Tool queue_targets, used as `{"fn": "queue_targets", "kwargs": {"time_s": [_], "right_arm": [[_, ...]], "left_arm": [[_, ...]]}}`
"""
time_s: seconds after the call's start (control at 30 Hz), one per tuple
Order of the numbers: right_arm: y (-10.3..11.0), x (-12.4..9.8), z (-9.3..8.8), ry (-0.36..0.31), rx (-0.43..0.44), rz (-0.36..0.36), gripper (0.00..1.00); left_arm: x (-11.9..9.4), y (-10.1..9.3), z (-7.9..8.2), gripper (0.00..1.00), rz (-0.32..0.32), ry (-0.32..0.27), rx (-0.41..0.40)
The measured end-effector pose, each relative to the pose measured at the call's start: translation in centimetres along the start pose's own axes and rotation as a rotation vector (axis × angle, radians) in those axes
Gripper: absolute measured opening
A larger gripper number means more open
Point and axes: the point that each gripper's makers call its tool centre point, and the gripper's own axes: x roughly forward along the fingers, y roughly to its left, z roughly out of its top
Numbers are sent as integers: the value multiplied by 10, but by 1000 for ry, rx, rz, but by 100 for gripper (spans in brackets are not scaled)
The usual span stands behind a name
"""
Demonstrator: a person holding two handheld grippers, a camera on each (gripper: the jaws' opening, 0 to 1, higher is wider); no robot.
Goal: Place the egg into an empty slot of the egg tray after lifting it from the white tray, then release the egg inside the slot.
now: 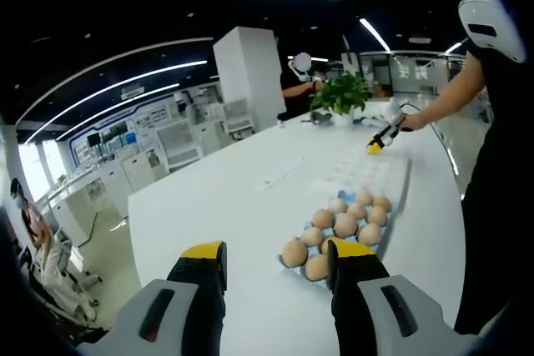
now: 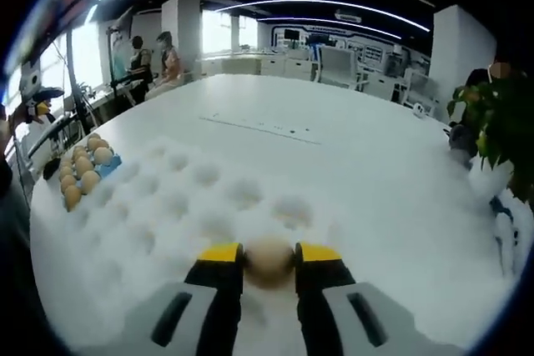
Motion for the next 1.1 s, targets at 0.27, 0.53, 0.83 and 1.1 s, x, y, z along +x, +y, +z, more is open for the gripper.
{"fn": "queue_targets", "kwargs": {"time_s": [0.27,0.53,0.83,1.1], "right_arm": [[3,-2,10,20,-36,-9,23],[8,-10,24,-3,-57,9,23],[69,4,58,-65,-93,165,23],[126,23,78,-86,-147,295,23]], "left_arm": [[0,2,1,48,3,-2,2],[1,0,-1,48,0,-1,-3],[1,0,-2,48,2,-2,-2],[-3,-1,-3,48,7,1,-2]]}}
